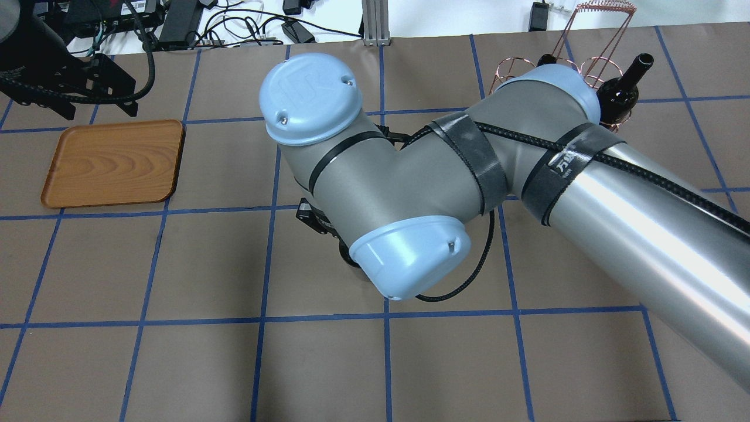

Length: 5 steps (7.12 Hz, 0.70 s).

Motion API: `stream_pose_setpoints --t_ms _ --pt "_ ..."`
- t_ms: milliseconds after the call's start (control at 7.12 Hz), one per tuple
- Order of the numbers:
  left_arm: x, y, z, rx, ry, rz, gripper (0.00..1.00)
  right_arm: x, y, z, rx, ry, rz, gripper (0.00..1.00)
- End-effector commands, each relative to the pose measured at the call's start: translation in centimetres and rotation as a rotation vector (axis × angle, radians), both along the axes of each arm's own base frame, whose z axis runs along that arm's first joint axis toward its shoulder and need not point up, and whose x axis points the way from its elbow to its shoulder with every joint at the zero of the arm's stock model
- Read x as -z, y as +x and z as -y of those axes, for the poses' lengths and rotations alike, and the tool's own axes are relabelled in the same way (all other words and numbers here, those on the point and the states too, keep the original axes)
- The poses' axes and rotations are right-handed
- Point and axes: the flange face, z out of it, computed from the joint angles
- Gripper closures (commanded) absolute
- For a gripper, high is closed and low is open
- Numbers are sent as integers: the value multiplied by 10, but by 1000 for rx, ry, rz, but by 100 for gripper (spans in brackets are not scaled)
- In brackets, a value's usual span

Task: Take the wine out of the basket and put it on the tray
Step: 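Carry the bottle toward the table center and stand it upright, release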

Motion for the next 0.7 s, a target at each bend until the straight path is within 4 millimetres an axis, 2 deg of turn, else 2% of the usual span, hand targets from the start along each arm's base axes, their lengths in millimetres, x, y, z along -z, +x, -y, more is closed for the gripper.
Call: stream_pose_setpoints --t_ms 0,281,561 --pt "1 -1 0 1 3 -1 0 0 0 0 -7 0 -3 19" --pt "1 -1 0 1 2 1 0 -2 0 1 -11 -17 -1 15" --pt "4 -8 -3 1 17 8 0 -22 -9 9 -63 -56 12 3"
